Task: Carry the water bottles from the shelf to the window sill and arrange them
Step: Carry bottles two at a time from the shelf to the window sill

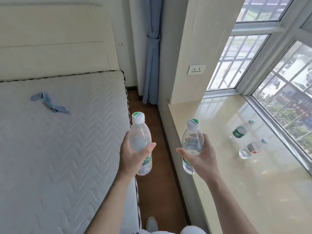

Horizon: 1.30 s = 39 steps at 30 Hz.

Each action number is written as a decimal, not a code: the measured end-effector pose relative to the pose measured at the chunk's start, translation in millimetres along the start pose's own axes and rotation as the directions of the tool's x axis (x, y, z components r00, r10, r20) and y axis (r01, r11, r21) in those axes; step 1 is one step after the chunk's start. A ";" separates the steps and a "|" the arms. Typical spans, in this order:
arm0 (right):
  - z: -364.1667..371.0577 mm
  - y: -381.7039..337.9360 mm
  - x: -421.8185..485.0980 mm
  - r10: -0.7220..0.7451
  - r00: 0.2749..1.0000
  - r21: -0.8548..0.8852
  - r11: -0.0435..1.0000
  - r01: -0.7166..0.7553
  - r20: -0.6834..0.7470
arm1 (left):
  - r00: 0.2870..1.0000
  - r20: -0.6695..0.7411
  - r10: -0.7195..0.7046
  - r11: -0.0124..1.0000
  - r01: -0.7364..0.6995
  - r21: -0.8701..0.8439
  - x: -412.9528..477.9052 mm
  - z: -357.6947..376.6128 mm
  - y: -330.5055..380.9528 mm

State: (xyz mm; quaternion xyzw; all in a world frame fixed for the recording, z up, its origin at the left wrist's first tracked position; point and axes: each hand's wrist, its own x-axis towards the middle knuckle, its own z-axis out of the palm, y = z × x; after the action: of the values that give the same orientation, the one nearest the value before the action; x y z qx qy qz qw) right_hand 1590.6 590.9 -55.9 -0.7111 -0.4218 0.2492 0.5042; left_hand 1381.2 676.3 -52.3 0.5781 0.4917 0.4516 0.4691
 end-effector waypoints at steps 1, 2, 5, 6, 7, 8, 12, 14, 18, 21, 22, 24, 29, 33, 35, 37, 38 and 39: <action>4.7 -0.1 8.0 0.001 1.000 -0.003 1.000 -0.001 -0.001 | 1.000 0.002 -0.003 1.000 0.003 0.001 10.6 0.6 -0.7; 9.0 -0.2 15.7 0.001 1.000 -0.007 1.000 -0.001 0.001 | 1.000 0.008 -0.005 1.000 0.005 0.001 20.7 1.7 -1.9; 18.9 0.8 38.5 0.011 1.000 -0.017 1.000 -0.011 0.008 | 0.999 0.034 0.002 1.000 -0.002 -0.008 49.3 7.7 -5.9; 21.2 2.0 46.1 0.014 1.000 -0.017 1.000 -0.014 0.007 | 0.999 0.047 -0.002 1.000 0.003 -0.015 58.5 10.5 -7.1; 23.0 3.6 54.0 0.016 1.000 -0.015 1.000 -0.016 0.004 | 0.998 0.058 -0.008 1.000 0.009 -0.020 67.7 13.8 -8.6; 24.5 5.3 62.2 0.018 1.000 -0.012 1.000 -0.018 0.000 | 0.998 0.069 -0.009 1.000 0.011 -0.023 77.1 17.4 -10.1; 28.3 14.3 98.8 0.027 1.000 -0.013 1.000 -0.027 -0.006 | 0.994 0.109 0.003 1.000 -0.001 -0.019 116.0 35.2 -16.4; 29.4 17.9 122.8 0.031 0.999 -0.007 0.999 -0.031 -0.018 | 0.992 0.123 0.009 1.000 -0.008 -0.009 139.1 47.3 -17.5; 29.0 25.1 183.1 0.033 0.999 0.007 0.999 -0.032 -0.043 | 0.985 0.171 0.032 0.999 -0.035 0.012 195.7 81.0 -18.9; 23.3 29.7 229.2 0.029 0.996 0.025 0.999 -0.027 -0.088 | 0.972 0.234 0.036 0.998 -0.045 0.036 239.8 113.9 -15.6; 19.5 31.9 242.9 0.031 0.995 0.032 0.999 -0.028 -0.096 | 0.965 0.260 0.042 0.998 -0.055 0.043 253.6 126.3 -14.0; 9.9 35.4 266.2 0.047 0.992 0.038 0.998 -0.043 -0.115 | 0.947 0.317 0.053 0.997 -0.070 0.044 277.1 151.8 -7.1; -24.1 50.8 302.5 0.082 0.969 0.029 0.997 -0.077 -0.231 | 0.876 0.476 0.081 0.997 -0.079 -0.024 315.5 220.4 9.0; -54.6 65.9 301.8 0.145 0.920 0.044 0.989 -0.139 -0.364 | 0.790 0.604 0.104 0.993 -0.117 -0.017 321.1 275.2 16.7; -70.6 73.8 295.1 0.186 0.876 0.071 0.982 -0.173 -0.446 | 0.737 0.664 0.123 0.990 -0.139 -0.030 320.6 303.7 19.5; -84.6 82.3 284.4 0.237 0.821 0.109 0.971 -0.212 -0.519 | 0.687 0.718 0.111 0.992 -0.123 -0.035 317.5 330.5 20.3; -90.6 86.4 277.5 0.266 0.790 0.131 0.964 -0.233 -0.552 | 0.657 0.748 0.099 0.993 -0.109 -0.036 315.4 343.1 19.8; -95.8 90.6 269.7 0.298 0.756 0.159 0.954 -0.254 -0.583 | 0.619 0.780 0.095 0.994 -0.106 -0.037 312.6 355.5 19.6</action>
State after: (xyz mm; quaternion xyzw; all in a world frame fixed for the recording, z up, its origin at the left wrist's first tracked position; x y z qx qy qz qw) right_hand 1837.0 759.6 -85.6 -0.7895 -0.1216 0.0971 0.5937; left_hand 1767.5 950.1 -68.0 0.7461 0.2099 0.1790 0.6060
